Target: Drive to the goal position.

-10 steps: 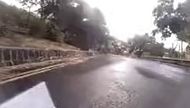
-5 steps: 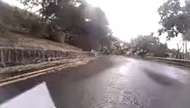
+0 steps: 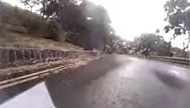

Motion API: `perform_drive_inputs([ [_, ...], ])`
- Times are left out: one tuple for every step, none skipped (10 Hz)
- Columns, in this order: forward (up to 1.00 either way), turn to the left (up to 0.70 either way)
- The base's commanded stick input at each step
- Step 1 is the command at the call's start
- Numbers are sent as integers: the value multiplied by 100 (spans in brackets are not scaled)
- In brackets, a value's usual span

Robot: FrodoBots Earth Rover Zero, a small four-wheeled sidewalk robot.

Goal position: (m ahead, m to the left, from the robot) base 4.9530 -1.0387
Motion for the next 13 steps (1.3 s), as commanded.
perform_drive_inputs([
  [100, 0],
  [100, 0],
  [100, 0],
  [100, 0],
  [100, 0],
  [100, 0],
  [100, 0],
  [100, 0],
  [100, 0],
  [100, -6],
  [100, -33],
  [100, -40],
  [100, -40],
])
